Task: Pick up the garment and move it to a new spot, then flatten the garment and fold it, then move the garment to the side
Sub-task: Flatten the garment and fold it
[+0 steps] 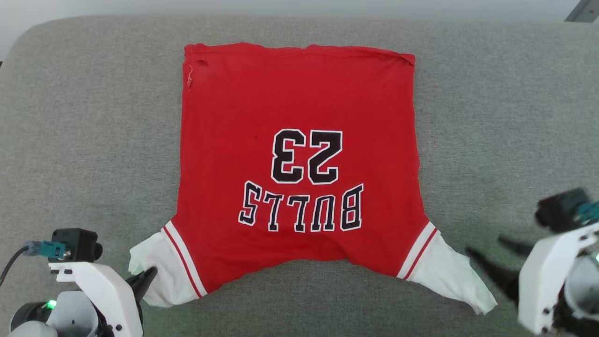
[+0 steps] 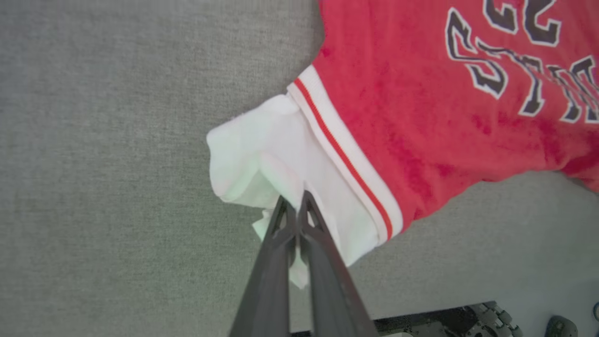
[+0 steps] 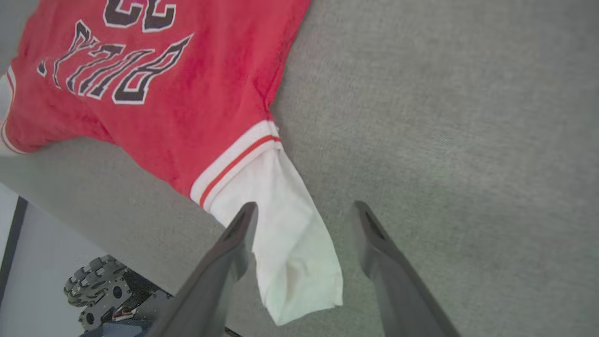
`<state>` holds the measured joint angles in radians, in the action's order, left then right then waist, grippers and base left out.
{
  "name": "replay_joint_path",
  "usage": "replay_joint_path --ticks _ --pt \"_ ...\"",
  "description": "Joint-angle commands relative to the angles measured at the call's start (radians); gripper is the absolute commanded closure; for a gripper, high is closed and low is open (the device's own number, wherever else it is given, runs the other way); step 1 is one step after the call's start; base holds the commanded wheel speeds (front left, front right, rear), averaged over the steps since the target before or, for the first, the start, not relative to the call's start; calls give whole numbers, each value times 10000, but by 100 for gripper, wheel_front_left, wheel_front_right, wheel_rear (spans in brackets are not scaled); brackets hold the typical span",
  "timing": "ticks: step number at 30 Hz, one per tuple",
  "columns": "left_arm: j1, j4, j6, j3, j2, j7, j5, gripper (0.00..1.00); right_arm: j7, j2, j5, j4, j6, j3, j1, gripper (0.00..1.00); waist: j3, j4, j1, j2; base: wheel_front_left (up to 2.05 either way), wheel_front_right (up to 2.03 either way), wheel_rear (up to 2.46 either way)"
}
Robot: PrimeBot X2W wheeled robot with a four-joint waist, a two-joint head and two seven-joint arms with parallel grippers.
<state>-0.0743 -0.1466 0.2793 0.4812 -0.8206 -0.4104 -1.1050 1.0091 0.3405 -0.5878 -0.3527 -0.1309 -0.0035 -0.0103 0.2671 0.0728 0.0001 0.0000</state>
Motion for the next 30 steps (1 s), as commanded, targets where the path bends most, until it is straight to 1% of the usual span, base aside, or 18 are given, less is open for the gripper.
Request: replay_joint_path --ticks 1,4,7,9,13,16,20,24,25,26,30 --pt "-170 112 -150 -13 93 190 153 100 -126 -156 158 -443 4 -262 408 0 65 10 -1 0 0 0 0" --pt "-334 212 -282 -28 218 356 219 100 -418 -409 590 -758 4 -503 1187 0 220 70 -1 0 0 0 0" --pt "-545 287 -425 53 365 412 271 100 -1124 -696 1194 -332 4 -592 2336 0 427 218 -1 0 0 0 0" --pt "-739 333 -523 134 478 389 349 100 -1619 -814 1522 255 4 -512 3151 0 596 355 -1 0 0 0 0" --pt "-1192 496 -748 296 713 346 414 100 -2459 -973 2145 2012 4 -378 4851 0 919 725 -1 0 0 0 0" --pt "-1592 628 -962 507 965 267 533 100 -2867 -841 2333 3507 4 -268 6049 0 1168 1112 -1 0 0 0 0" --pt "-2101 897 -1234 774 1319 217 685 100 -2991 -619 2577 5468 4 -259 7377 0 1489 1643 -1 0 0 0 0" --pt "-2507 1208 -1486 962 1667 233 784 100 -2677 -401 2872 7364 4 -224 8463 0 1802 2123 -1 0 0 0 0" --pt "-2589 1273 -1546 1002 1753 248 789 100 -2571 -342 2958 7758 4 -221 8717 0 1872 2230 -1 0 0 0 0" --pt "-2589 1273 -1546 1002 1753 248 789 100 -2571 -342 2958 7758 4 -221 8717 0 1872 2230 -1 0 0 0 0" --pt "-2882 1616 -1785 1148 2016 306 834 100 -1941 -184 3308 9306 4 -187 9483 0 2134 2593 -1 0 0 0 0"
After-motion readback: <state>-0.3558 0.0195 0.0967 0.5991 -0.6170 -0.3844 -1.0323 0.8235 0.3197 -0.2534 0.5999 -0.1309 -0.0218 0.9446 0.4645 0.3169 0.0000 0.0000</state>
